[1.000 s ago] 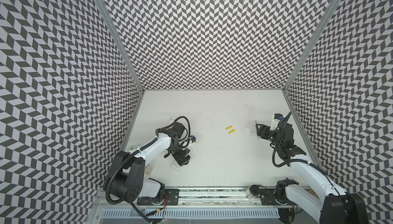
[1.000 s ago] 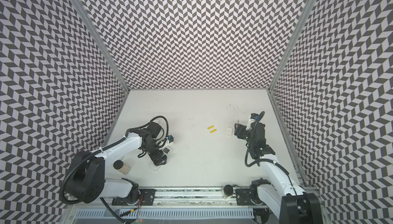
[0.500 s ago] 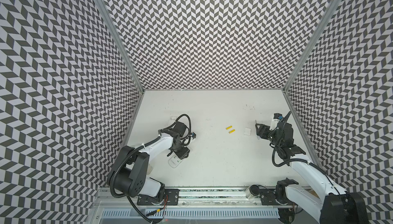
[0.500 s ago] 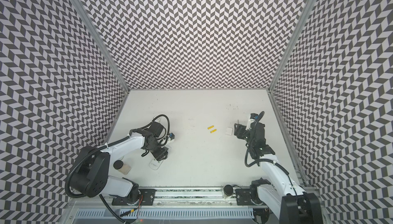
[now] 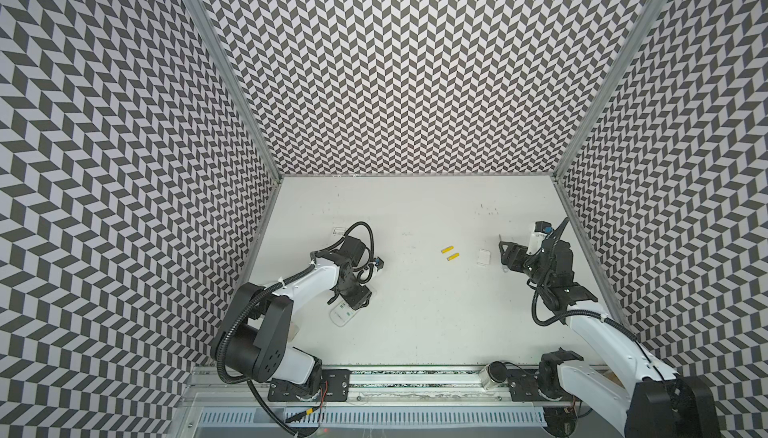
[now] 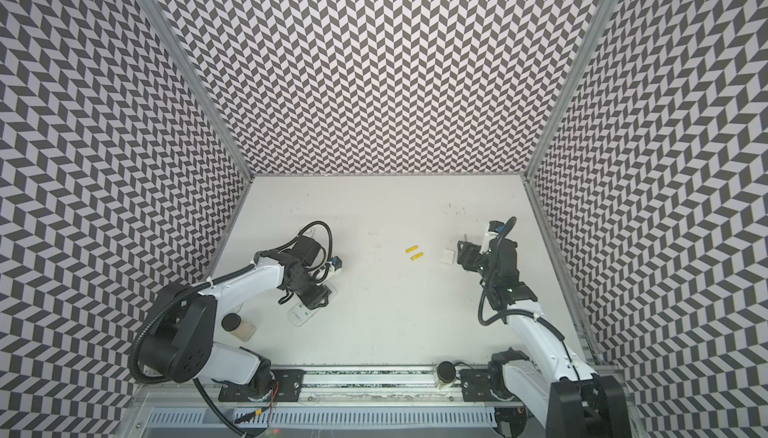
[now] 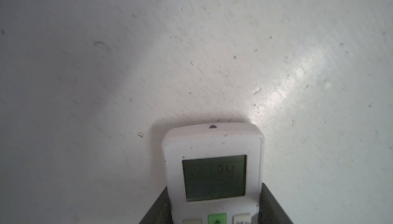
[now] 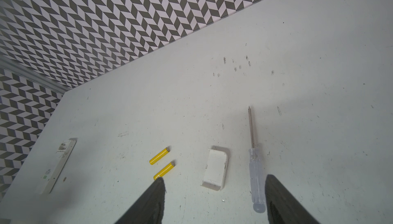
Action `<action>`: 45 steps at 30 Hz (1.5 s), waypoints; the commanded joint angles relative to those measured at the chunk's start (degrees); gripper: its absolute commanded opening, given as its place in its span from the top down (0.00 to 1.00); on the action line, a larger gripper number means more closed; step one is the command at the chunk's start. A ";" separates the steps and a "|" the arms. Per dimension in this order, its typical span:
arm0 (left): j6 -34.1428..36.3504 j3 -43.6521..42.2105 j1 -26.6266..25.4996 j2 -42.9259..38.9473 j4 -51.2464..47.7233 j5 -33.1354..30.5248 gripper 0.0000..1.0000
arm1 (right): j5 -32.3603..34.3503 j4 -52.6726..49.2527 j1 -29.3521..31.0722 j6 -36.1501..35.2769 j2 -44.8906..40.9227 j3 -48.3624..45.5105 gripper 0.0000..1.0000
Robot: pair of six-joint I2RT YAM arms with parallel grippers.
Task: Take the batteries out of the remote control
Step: 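Lift the remote with the left gripper while the right gripper reaches toward it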
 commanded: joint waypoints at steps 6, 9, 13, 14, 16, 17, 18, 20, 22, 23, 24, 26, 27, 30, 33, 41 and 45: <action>-11.77 16.71 0.60 -0.01 4.40 8.59 0.62 | -2.41 2.21 0.95 0.36 0.28 3.03 0.28; -15.16 26.08 0.60 1.91 4.61 11.87 0.67 | -5.04 2.30 1.76 1.10 -0.03 4.46 0.29; -17.65 34.09 1.64 3.51 11.02 15.58 0.67 | -8.31 7.63 4.50 -0.63 -2.54 4.17 0.30; -18.62 34.22 1.80 3.33 14.29 15.79 0.68 | -8.61 8.15 5.04 -1.05 -3.03 4.49 0.30; -22.31 35.21 1.79 3.54 20.39 16.02 0.69 | -8.88 8.60 6.67 -2.16 -4.10 5.69 0.30; -24.86 35.81 1.74 3.86 22.55 16.27 0.69 | -8.77 8.92 7.56 -3.20 -4.59 6.17 0.30; -27.47 35.82 1.70 4.20 24.92 16.64 0.68 | -8.30 9.45 9.04 -4.36 -5.04 6.51 0.30; -32.56 34.90 1.99 4.82 29.21 17.44 0.71 | -7.05 11.23 12.40 -6.74 -5.67 6.42 0.31; -38.16 33.87 2.35 5.89 31.62 17.85 0.73 | -5.93 13.73 16.20 -8.04 -5.58 5.95 0.31; -41.17 32.85 2.63 6.19 33.04 18.41 0.73 | -5.14 15.05 18.25 -8.04 -5.32 5.80 0.32; -43.60 30.94 2.83 6.06 35.09 19.83 0.73 | -4.65 16.49 20.11 -7.61 -4.87 5.62 0.32; -47.84 27.59 3.31 5.79 38.55 22.20 0.73 | -4.53 20.60 23.42 -6.90 -3.46 4.72 0.33; -49.57 25.92 3.46 5.56 40.21 22.92 0.73 | -4.50 23.33 24.93 -6.56 -2.40 4.21 0.33; -53.15 22.57 3.54 4.77 44.75 25.27 0.73 | -3.57 30.02 29.15 -5.79 1.60 3.51 0.33; -56.15 21.00 3.50 3.81 47.52 27.31 0.74 | -2.13 32.91 32.78 -5.16 6.89 5.39 0.33; -58.09 18.21 3.34 2.12 49.57 27.14 0.75 | 0.84 32.59 36.47 -2.79 18.66 12.54 0.33; -57.63 18.14 3.23 1.93 49.17 26.52 0.75 | 0.51 34.64 36.49 -3.20 23.43 14.99 0.34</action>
